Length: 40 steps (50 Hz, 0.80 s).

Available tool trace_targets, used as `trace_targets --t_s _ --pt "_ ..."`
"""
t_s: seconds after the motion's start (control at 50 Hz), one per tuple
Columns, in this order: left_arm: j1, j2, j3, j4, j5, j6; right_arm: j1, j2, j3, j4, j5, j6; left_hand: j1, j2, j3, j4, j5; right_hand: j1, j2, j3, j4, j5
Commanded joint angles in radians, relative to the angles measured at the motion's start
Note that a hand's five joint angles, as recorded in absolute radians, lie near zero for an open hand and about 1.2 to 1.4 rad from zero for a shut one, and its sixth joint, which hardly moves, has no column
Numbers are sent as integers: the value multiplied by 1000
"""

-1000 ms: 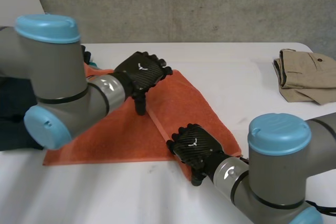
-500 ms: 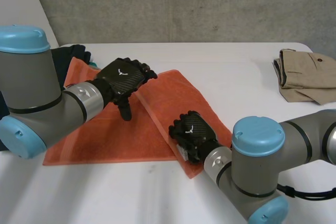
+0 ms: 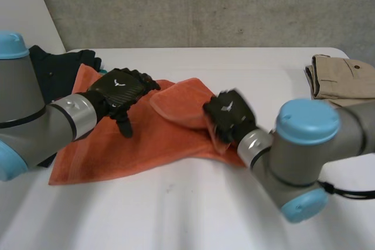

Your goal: Fold the laundry.

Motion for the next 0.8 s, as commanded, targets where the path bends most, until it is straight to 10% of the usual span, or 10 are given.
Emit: trace_targets --t_s 0.02,0.32,0.54,0.8 --pt "42 46 -73 -9 7 27 -131 -14 -80 -16 29 102 -21 -24 -33 -23 -43 291 220 215 203 227" --pt "117 -37 -219 -3 -59 218 -240 146 -224 105 88 220 614 610 601 611 591 291 220 215 203 227" --pt "234 -48 -266 -9 -33 226 -253 173 -230 99 117 144 273 270 261 271 251 291 220 215 203 227" --pt "350 -48 -350 42 38 292 -230 184 -229 93 114 142 358 355 346 356 335 291 220 215 203 227"
